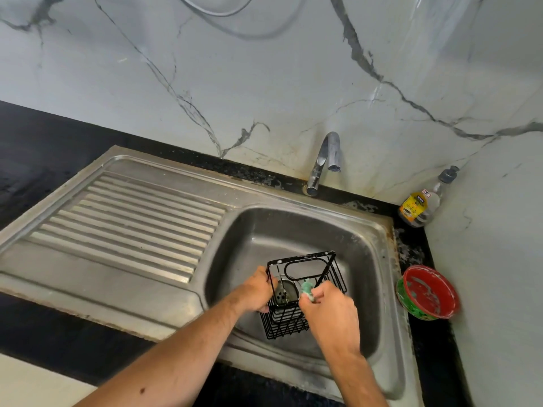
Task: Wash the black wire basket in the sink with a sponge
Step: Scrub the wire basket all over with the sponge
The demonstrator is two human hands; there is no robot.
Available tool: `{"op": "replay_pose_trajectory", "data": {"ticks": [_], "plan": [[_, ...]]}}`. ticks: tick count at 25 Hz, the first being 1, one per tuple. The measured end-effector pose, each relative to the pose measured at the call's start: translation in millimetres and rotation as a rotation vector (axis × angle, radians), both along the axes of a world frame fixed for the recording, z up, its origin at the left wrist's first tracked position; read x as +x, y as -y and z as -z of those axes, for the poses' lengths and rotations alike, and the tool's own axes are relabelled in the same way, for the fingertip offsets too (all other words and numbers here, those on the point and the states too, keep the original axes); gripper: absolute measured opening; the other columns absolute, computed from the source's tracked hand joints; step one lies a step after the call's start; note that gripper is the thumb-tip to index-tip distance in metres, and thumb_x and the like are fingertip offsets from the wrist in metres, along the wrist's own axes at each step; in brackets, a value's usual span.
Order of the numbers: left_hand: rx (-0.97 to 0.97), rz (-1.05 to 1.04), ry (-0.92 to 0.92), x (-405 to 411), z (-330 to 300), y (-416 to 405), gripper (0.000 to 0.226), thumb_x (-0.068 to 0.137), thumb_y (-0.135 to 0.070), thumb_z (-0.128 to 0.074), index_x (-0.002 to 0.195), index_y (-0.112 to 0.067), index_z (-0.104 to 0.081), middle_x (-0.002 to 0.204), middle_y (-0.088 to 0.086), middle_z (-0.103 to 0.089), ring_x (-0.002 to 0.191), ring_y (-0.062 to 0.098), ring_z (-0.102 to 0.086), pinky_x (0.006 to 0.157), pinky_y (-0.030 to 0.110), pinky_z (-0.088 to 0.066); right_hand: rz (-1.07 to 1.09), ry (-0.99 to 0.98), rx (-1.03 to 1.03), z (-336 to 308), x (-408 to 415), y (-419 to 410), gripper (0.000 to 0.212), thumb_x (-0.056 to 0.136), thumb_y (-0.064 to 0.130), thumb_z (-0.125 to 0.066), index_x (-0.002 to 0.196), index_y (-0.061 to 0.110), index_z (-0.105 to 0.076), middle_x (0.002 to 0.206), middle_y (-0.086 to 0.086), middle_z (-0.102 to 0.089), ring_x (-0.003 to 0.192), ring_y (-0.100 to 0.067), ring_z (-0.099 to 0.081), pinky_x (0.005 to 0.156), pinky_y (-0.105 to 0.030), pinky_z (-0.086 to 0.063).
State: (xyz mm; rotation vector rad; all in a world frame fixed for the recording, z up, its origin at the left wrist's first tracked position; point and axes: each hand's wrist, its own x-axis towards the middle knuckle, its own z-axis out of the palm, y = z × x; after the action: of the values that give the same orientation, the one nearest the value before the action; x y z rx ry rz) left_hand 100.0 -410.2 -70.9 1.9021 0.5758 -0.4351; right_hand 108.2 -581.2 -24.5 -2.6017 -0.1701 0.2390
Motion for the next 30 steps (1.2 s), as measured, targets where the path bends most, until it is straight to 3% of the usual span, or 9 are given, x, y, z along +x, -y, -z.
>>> {"op": "replay_pose_trajectory", "data": {"ticks": [5,8,13,17,19,21,24,27,30], "plan": [[-0.025,0.024,0.006,-1,2,-2,0.017,0.108,-0.018,-0.038,0.120,-0.012,-0.048,0.107,0.000,-0.056,0.092,0.013,-0.059,0.084,0.034,-0.061,0.154,-0.314,0.534,2,-2,11,0.013,0.090,0.015,-0.071,0.084,0.004,-0.066,0.061,-0.010,-0.071,0.052,-0.024,-0.069,0.056,-0.036,-0.058],[-0.034,0.015,-0.004,-2,5,-2,0.020,0.109,-0.027,-0.037,0.121,-0.014,-0.047,0.112,0.004,-0.057,0.097,0.016,-0.060,0.088,0.039,-0.061,0.136,-0.358,0.605,0,2,26,0.010,0.088,0.003,-0.071,0.082,-0.003,-0.064,0.059,-0.016,-0.068,0.048,-0.027,-0.063,0.053,-0.035,-0.053],[-0.041,-0.019,-0.010,2,7,0,0.020,0.109,-0.023,-0.038,0.124,-0.014,-0.048,0.123,0.007,-0.056,0.098,0.016,-0.061,0.089,0.041,-0.061,0.102,-0.006,0.302,-10,15,25,0.014,0.086,0.030,-0.074,0.075,0.025,-0.066,0.066,0.010,-0.069,0.062,-0.006,-0.067,0.068,-0.029,-0.057],[-0.040,-0.031,-0.015,1,10,0,0.016,0.109,-0.027,-0.040,0.120,-0.017,-0.048,0.127,0.008,-0.057,0.096,0.015,-0.064,0.087,0.041,-0.061,-0.042,0.076,0.035,-19,28,16,0.013,0.087,0.032,-0.068,0.081,0.021,-0.072,0.077,0.007,-0.073,0.074,-0.015,-0.068,0.074,-0.029,-0.056],[-0.049,-0.041,-0.024,2,11,-1,0.020,0.109,-0.025,-0.041,0.125,-0.015,-0.047,0.129,0.007,-0.057,0.097,0.018,-0.066,0.088,0.042,-0.061,-0.027,0.030,-0.057,-30,37,19,0.012,0.080,0.024,-0.064,0.078,0.016,-0.072,0.075,0.000,-0.072,0.070,-0.021,-0.065,0.069,-0.027,-0.053],[-0.058,-0.049,-0.021,3,11,-3,0.022,0.108,-0.024,-0.041,0.127,-0.014,-0.046,0.129,0.007,-0.056,0.095,0.019,-0.066,0.088,0.042,-0.061,-0.010,0.103,-0.147,-33,37,22,0.012,0.077,0.023,-0.060,0.076,0.014,-0.068,0.076,-0.003,-0.069,0.065,-0.023,-0.061,0.066,-0.029,-0.052],[-0.072,-0.051,-0.014,5,14,-7,0.020,0.107,-0.019,-0.040,0.126,-0.014,-0.046,0.124,0.007,-0.057,0.091,0.017,-0.063,0.088,0.044,-0.061,-0.106,0.243,-0.095,-28,22,13,0.009,0.087,0.026,-0.066,0.081,0.019,-0.066,0.093,0.003,-0.061,0.064,-0.014,-0.063,0.071,-0.032,-0.058],[-0.055,-0.001,-0.003,3,18,-12,0.012,0.107,-0.020,-0.042,0.118,-0.018,-0.047,0.118,0.006,-0.058,0.090,0.017,-0.065,0.088,0.047,-0.061,-0.133,0.090,-0.026,-28,21,3,0.016,0.088,0.028,-0.069,0.075,0.022,-0.062,0.082,0.006,-0.063,0.069,-0.013,-0.062,0.075,-0.029,-0.054],[-0.041,0.057,0.007,2,16,-15,0.010,0.107,-0.018,-0.046,0.117,-0.018,-0.045,0.121,0.006,-0.058,0.089,0.015,-0.066,0.090,0.043,-0.059,-0.072,-0.047,-0.023,-30,33,1,0.030,0.091,0.032,-0.066,0.065,0.015,-0.064,0.063,0.003,-0.066,0.059,-0.013,-0.060,0.063,-0.023,-0.047]]}}
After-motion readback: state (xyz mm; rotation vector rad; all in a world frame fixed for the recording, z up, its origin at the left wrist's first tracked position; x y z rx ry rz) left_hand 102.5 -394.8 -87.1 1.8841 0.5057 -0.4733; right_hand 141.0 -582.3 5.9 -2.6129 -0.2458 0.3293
